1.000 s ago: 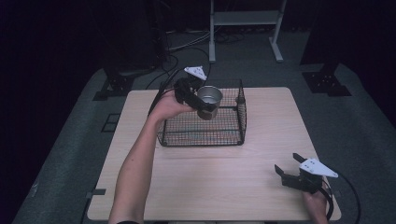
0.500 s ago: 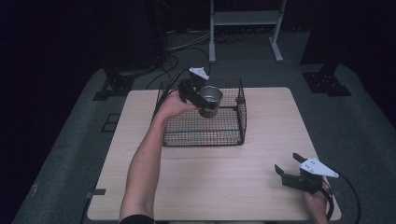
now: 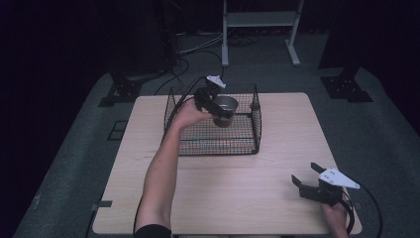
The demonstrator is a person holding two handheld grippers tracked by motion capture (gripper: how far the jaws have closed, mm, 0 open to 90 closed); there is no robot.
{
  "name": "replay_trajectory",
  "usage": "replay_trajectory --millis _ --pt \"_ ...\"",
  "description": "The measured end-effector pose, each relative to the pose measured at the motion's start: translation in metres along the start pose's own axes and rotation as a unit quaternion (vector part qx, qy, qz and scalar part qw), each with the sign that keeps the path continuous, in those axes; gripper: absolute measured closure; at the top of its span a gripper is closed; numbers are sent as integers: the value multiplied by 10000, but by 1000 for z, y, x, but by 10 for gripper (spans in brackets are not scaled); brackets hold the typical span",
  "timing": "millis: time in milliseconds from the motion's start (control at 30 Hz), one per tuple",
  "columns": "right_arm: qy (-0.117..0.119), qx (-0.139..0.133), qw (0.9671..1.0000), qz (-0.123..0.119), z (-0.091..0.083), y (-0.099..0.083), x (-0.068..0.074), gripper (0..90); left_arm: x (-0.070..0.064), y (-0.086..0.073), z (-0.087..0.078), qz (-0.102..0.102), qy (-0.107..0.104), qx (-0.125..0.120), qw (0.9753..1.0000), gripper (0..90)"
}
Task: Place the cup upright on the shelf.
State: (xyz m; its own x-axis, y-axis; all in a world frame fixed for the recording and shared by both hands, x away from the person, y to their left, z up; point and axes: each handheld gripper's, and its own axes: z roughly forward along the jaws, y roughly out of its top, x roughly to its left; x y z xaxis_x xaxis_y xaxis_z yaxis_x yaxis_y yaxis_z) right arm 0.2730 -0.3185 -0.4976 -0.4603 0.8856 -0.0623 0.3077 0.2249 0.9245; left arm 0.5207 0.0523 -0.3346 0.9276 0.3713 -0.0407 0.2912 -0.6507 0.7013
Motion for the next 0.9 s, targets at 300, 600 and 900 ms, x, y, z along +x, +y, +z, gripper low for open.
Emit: replay_trajectory --millis 300,600,900 --pt "19 -10 10000 18 0 0 0 135 9 -16 17 -208 61 150 9997 177" --pt "28 -22 10000 7 0 0 0 135 12 -21 29 -235 79 273 9993 177" --pt "42 -23 10000 8 0 0 0 135 14 -29 45 -266 0 407 9988 176"
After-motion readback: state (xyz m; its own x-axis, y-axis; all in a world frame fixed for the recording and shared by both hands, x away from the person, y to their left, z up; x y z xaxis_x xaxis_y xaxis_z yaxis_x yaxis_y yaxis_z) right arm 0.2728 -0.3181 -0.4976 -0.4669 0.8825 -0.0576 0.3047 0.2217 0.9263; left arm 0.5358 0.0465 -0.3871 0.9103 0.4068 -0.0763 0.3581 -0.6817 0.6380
